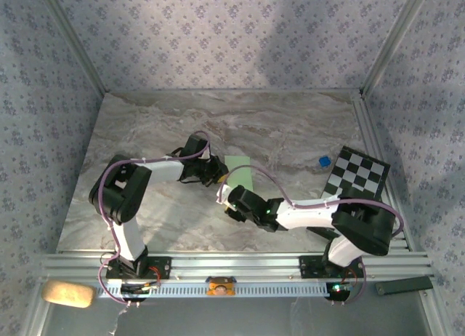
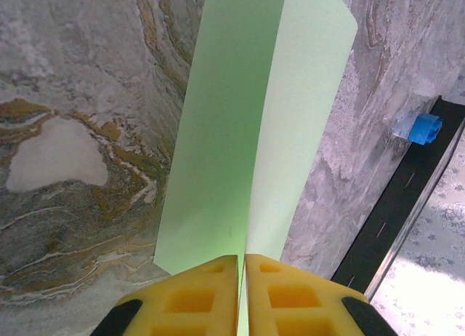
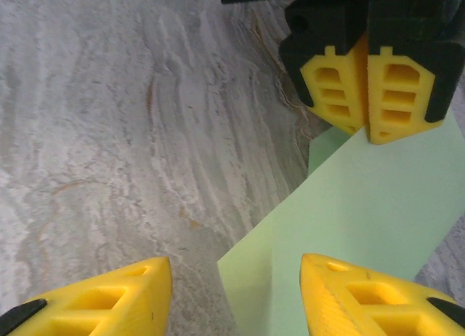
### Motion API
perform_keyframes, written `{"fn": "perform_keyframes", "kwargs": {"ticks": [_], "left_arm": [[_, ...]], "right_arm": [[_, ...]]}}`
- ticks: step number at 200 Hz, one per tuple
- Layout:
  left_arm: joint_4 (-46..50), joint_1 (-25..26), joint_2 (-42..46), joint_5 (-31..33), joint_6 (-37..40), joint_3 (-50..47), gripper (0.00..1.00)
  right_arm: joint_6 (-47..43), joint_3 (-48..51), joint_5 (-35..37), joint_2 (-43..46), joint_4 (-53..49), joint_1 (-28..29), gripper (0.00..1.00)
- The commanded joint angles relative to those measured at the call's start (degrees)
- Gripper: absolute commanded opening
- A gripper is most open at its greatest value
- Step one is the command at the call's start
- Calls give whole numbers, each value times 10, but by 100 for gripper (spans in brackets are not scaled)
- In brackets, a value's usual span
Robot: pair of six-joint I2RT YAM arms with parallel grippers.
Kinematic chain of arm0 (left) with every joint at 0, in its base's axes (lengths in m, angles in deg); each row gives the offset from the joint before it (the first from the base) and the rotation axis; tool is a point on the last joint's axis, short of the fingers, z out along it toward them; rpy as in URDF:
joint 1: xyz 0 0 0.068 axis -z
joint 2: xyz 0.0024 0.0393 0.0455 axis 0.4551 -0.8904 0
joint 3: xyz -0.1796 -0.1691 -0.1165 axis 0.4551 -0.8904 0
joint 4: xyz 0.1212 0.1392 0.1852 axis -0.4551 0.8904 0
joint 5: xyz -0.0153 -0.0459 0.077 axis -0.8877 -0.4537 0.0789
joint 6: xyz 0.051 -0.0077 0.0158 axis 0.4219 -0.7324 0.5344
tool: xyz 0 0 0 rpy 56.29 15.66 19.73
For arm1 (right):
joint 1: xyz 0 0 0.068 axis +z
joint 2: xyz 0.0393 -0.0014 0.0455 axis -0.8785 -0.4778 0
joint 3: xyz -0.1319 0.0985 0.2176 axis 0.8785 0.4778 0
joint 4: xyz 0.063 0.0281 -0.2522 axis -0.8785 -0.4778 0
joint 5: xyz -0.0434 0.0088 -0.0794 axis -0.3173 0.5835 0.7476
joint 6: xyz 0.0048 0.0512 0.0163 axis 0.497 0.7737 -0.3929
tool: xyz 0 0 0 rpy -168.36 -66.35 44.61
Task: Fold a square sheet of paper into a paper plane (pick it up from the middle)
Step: Third fold the triangle at the center of the table.
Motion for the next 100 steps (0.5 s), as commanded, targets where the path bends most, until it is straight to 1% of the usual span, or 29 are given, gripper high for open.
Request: {"fn": "perform_keyframes", "kwargs": {"ticks": [1,21,57,75,100], "left_arm": [[2,1,12,-12,1,-3,11],[2,0,12,-12,2,-3,11],[2,1,12,-9,0,-4,11],[1,1,12,-9,-1,-4,11],[1,1,13,-8,-2,-5,11]], "right_arm": [[2,-15,47,-13,13,2,48],[9,-10,47,-9,21,3,42],[20,4,49,16,32,2,35],[26,11,34,26,30,-5,29],[30,12,30,31,24,-11,20]]}}
